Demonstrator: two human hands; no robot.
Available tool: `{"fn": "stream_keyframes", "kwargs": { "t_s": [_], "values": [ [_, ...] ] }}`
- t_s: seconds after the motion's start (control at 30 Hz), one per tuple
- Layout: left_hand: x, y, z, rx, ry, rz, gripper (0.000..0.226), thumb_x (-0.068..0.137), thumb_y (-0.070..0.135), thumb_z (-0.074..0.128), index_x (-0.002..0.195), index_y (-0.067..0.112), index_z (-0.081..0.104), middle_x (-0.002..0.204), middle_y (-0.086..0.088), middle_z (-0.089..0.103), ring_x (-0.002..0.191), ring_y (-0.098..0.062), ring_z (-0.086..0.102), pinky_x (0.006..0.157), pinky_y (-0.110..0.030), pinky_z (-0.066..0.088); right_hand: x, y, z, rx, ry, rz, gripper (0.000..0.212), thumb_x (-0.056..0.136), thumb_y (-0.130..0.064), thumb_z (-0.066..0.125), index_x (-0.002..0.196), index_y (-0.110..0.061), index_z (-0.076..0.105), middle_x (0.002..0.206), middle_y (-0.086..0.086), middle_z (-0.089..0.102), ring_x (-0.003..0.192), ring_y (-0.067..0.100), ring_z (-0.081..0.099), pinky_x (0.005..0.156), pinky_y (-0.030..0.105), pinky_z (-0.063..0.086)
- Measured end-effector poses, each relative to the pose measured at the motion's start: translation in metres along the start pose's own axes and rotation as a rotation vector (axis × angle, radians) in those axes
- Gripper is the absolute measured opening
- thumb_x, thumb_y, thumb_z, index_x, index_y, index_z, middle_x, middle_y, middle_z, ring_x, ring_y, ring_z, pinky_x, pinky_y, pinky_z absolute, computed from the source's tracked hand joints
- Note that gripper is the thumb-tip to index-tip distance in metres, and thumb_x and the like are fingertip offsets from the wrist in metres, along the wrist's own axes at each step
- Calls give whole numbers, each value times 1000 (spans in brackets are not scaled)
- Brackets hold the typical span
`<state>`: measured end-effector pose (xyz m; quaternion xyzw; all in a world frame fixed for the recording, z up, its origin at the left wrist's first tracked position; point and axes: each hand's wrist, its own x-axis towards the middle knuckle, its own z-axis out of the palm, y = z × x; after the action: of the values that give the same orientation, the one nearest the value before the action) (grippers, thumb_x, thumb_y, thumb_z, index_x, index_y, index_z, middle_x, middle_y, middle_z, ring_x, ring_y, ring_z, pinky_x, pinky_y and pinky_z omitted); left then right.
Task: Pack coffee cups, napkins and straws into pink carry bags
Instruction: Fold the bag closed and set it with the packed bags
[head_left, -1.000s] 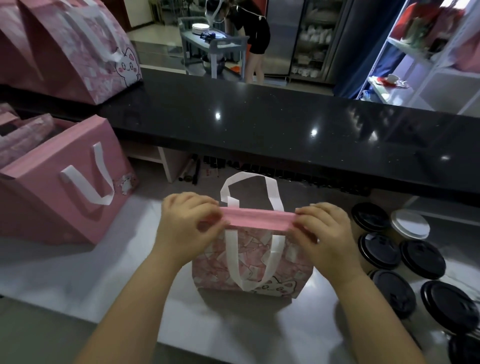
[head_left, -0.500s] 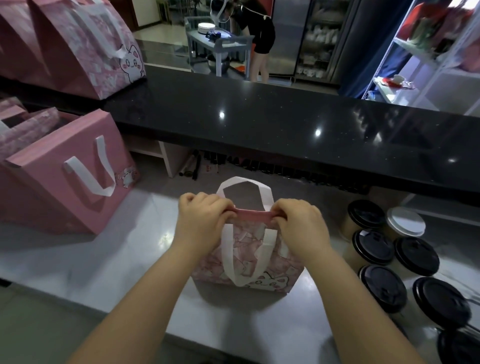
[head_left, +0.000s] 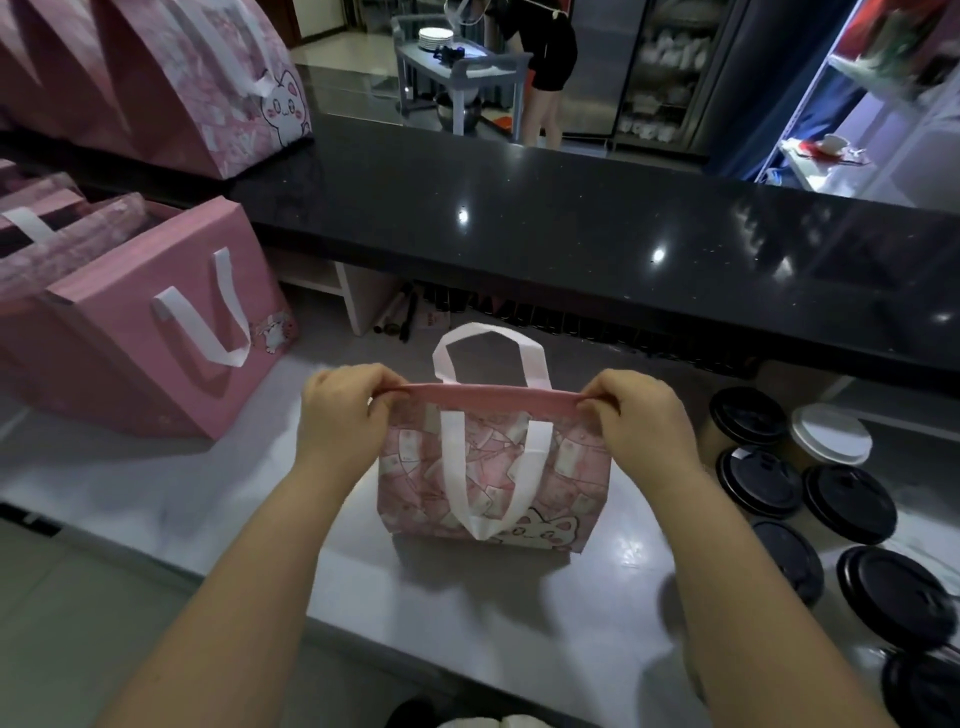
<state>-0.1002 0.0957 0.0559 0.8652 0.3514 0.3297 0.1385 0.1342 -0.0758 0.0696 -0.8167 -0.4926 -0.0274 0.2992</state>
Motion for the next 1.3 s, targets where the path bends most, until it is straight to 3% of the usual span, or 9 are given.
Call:
{"fn": "stream_keyframes", "kwargs": {
  "t_s": [0.1, 0.27, 0.37, 0.47, 0.57, 0.7, 0.93, 1.17, 1.3],
  "values": [
    [0, -7, -2, 13, 64, -6, 16, 82, 2, 70, 89, 15, 76, 83, 3, 72, 82, -27, 62, 81, -49, 47, 5, 5, 2, 91, -6, 14, 10, 85, -12, 69, 86, -22, 72, 80, -14, 60, 81, 11, 55, 76, 31, 46],
    [-2, -19, 0, -208, -8, -149, 26, 90, 7, 64, 93, 32, 71, 87, 25, 64, 90, -11, 59, 81, -23, 45, 10, 16, 10, 258, -30, 151, 26, 86, -5, 64, 78, -30, 65, 80, -16, 63, 80, 6, 59, 67, 25, 49],
    [-1, -23, 2, -287, 47, -240, 28, 88, 14, 67, 88, 42, 69, 88, 21, 69, 90, -7, 62, 83, -25, 48, 10, 14, 20, 326, 58, 143, 28, 87, -2, 62, 82, -29, 66, 81, -17, 64, 81, 7, 61, 70, 28, 55],
    [-10, -26, 4, -532, 29, -368, 34, 84, 17, 74, 99, 47, 67, 97, 25, 68, 91, 2, 64, 80, -19, 51, -2, 18, 25, 690, 96, 244, 35, 87, -9, 70, 102, -41, 65, 94, -18, 69, 91, 2, 65, 71, 17, 56],
    [-40, -42, 7, -809, -93, -555, 48, 78, 15, 79, 116, 40, 62, 110, 15, 68, 97, -7, 68, 77, -27, 57, -36, 34, 37, 990, 151, 339, 38, 80, -16, 75, 108, -40, 66, 109, -7, 71, 102, 13, 67, 83, 29, 57],
    [-87, -54, 28, -859, -242, -683, 34, 76, 15, 79, 102, 36, 71, 107, 6, 74, 101, -15, 69, 88, -39, 56, -81, 44, 61, 977, 46, 458, 36, 71, -19, 81, 103, -33, 70, 107, -1, 73, 101, 12, 67, 83, 25, 56],
    [-79, -47, 55, -922, -106, -724, 27, 92, 4, 62, 103, 27, 69, 101, 2, 75, 91, -14, 72, 70, -21, 58, -57, 25, 77, 999, 6, 513, 32, 85, 2, 67, 92, -29, 72, 89, -13, 75, 84, 3, 71, 66, 12, 53],
    [-93, -64, 57, -817, -122, -735, 32, 82, 5, 75, 88, 37, 75, 95, 6, 76, 91, -13, 71, 80, -31, 56, -58, 47, 72, 896, -90, 533, 21, 82, -2, 73, 85, -23, 73, 85, -7, 76, 82, 9, 71, 69, 17, 54],
    [-90, -65, 61, -801, -106, -707, 35, 84, 5, 72, 83, 39, 75, 90, 6, 76, 86, -12, 72, 74, -24, 57, -57, 48, 76, 817, -156, 585, 29, 82, 6, 67, 87, -23, 70, 82, -9, 75, 78, 8, 69, 61, 14, 52]
  ]
}}
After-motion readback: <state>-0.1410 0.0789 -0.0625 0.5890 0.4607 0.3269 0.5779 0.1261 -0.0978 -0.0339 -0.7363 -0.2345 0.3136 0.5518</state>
